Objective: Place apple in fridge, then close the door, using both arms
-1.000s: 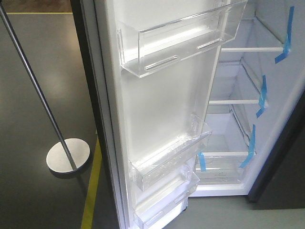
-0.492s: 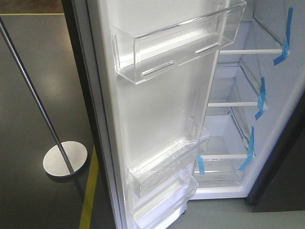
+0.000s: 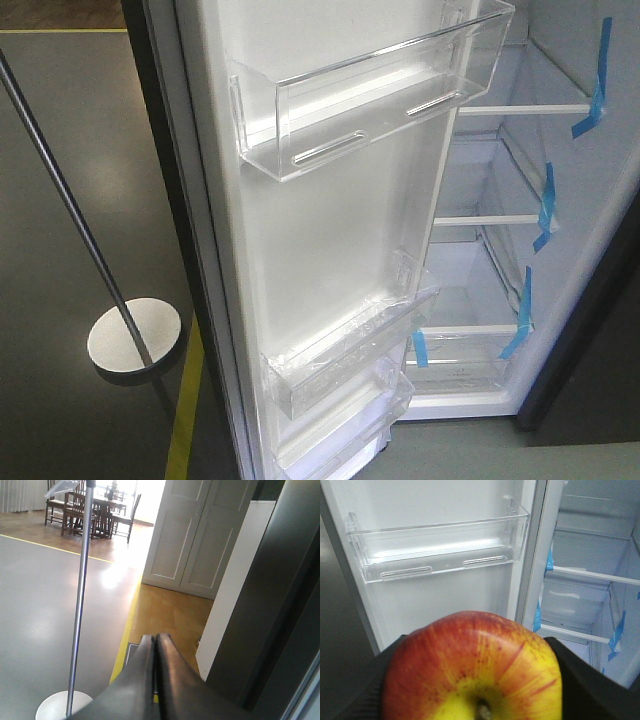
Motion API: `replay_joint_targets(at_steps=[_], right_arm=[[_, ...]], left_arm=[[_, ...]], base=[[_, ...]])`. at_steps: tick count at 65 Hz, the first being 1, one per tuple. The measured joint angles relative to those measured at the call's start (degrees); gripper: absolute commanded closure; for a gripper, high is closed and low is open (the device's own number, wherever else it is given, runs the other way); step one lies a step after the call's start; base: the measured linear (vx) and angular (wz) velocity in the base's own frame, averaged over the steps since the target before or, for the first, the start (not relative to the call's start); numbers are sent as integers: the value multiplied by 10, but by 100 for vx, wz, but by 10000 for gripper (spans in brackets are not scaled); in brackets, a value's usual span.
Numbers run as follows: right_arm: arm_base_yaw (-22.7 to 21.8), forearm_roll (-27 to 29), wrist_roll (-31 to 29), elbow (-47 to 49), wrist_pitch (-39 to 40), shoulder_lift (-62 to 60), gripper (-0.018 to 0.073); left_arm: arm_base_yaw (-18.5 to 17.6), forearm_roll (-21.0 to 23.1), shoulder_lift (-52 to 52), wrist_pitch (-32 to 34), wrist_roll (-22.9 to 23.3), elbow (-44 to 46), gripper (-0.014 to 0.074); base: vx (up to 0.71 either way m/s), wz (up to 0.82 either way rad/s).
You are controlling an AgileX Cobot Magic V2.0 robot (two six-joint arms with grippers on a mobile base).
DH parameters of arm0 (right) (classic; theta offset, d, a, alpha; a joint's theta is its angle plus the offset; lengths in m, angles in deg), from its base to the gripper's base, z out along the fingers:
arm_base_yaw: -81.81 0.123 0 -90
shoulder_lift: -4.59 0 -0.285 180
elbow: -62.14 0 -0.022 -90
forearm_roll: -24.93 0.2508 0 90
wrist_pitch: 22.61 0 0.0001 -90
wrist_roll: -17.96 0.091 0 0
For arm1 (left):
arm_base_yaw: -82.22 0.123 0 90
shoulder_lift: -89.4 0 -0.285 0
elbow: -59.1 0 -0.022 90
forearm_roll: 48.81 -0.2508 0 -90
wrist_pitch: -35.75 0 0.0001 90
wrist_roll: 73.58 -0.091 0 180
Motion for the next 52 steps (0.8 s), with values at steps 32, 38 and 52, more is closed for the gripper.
replay_joint_targets(at_steps=[32, 38, 52], right_arm=[[0, 0, 0, 0, 0, 0, 458], [0, 0, 0, 0, 0, 0, 458], [0, 0, 0, 0, 0, 0, 458]], left_arm=[[0, 0, 0, 0, 0, 0, 603], [0, 0, 0, 0, 0, 0, 603], [0, 0, 0, 0, 0, 0, 603]], base=[[0, 0], [0, 0], [0, 0]])
